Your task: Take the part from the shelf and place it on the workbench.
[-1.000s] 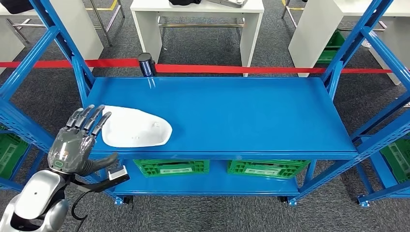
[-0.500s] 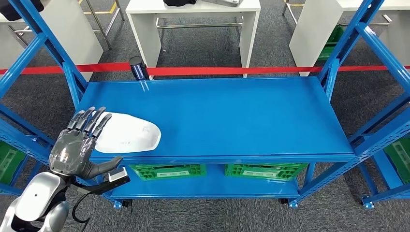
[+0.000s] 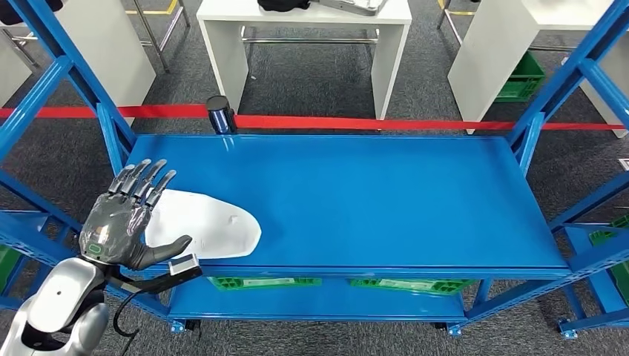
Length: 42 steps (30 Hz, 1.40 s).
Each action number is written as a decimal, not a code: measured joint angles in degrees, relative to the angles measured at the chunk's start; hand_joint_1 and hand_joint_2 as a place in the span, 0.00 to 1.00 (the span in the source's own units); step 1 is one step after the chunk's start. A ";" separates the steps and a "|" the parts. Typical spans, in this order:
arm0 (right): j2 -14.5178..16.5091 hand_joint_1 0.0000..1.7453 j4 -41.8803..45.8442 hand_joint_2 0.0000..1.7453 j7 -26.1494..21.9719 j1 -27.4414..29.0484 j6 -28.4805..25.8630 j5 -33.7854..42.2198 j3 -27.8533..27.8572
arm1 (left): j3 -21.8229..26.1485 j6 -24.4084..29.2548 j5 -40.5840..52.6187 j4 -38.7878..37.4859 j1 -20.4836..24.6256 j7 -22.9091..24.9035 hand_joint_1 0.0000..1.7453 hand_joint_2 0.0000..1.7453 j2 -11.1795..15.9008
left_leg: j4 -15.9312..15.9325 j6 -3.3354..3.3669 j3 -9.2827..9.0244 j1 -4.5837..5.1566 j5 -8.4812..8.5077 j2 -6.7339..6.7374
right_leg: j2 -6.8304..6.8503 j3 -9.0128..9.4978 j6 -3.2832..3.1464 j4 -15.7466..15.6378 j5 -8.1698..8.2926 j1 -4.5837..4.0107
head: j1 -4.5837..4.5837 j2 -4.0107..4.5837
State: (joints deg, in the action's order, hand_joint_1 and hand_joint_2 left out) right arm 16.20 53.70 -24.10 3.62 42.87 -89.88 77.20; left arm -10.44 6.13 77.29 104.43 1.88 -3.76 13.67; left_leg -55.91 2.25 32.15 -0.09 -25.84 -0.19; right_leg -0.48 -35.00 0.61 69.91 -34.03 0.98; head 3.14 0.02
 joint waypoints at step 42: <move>-2.49 0.00 -2.33 0.00 -0.62 0.61 -3.09 -0.04 -0.40 | -2.77 -13.00 -15.78 -7.07 9.22 -3.53 0.00 1.00 11.22 | -1.45 -2.51 -0.47 -0.05 -1.59 0.18 | 0.15 2.27 -0.93 -12.29 7.48 0.28 | -0.24 0.00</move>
State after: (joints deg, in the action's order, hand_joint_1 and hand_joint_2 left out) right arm 13.70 51.37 -24.72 4.23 39.78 -89.92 76.81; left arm -13.21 -6.88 61.51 97.36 11.10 -7.29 24.89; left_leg -57.35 -0.26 31.68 -0.14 -27.43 -0.02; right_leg -0.33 -32.73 -0.32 57.61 -26.55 1.25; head 2.90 0.02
